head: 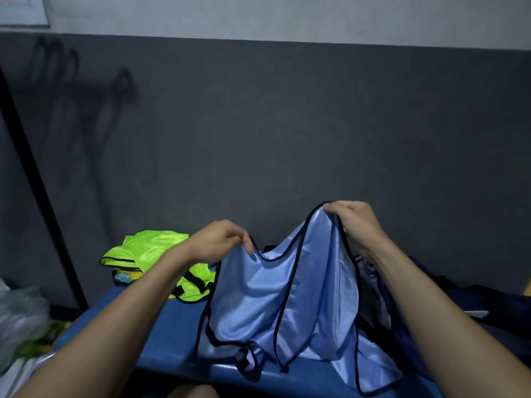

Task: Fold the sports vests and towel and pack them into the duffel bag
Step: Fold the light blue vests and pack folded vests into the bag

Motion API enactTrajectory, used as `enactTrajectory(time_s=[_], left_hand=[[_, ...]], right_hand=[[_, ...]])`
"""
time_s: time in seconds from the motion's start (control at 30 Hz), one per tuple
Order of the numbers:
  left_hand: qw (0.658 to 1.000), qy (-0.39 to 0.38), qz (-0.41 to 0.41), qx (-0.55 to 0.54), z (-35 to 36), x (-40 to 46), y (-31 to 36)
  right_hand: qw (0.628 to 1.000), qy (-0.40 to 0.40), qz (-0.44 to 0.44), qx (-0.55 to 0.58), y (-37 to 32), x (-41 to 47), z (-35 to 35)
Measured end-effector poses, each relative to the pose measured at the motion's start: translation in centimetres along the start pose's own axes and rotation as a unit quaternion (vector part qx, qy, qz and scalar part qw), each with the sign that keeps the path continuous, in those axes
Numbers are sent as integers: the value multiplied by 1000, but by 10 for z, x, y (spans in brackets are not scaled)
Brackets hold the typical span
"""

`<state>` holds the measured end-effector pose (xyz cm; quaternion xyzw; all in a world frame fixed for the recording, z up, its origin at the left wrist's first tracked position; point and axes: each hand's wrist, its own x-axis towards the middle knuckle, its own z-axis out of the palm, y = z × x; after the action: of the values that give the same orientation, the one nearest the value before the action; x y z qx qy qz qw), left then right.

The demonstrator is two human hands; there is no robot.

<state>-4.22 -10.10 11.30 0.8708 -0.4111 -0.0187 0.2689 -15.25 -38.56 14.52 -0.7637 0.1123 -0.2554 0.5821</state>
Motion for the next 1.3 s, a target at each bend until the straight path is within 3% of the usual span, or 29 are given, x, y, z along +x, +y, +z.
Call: enactTrajectory(time_s=[0.1, 0.17, 0.2, 0.23, 0.3, 0.37, 0.43, 0.67, 0.83, 0.93, 1.0, 1.17, 1.3], left_hand=[[983, -86, -70, 144, 16, 16, 5], [943, -167, -118, 261, 21, 20, 10], [932, -180, -111, 295, 23, 21, 11], [942, -149, -79, 292, 23, 24, 13], [995, -5, 9, 97, 24, 28, 22], [985, 41, 83, -146, 24, 34, 44], [959, 40, 123, -250, 23, 45, 59], [954, 34, 106, -278, 8, 49, 59], [961, 107, 58, -249, 4, 43, 56], [984, 38, 48, -164, 1, 36, 49], [987, 1, 53, -153, 1, 37, 52], [969, 1, 83, -233, -5, 46, 70], [947, -4, 64, -315, -17, 43, 65]], right_hand=[[999, -13, -43, 10, -10, 1, 6], [997, -30, -73, 13, -19, 3, 6], [995, -54, -84, 5, -24, 3, 5], [992, -84, -93, -4, -29, 2, 5], [983, -152, -100, -18, -38, -1, 7], [975, -190, -108, -37, -42, -3, 13], [971, -205, -112, -52, -40, -2, 17], [970, -190, -107, -111, -15, 4, 0], [973, -165, -118, -110, -2, 2, 1], [985, -123, -118, -38, -8, 5, 2], [980, -135, -135, -53, -16, 6, 5], [964, -165, -179, -105, -36, -1, 18], [968, -190, -131, -95, -30, 4, -6]])
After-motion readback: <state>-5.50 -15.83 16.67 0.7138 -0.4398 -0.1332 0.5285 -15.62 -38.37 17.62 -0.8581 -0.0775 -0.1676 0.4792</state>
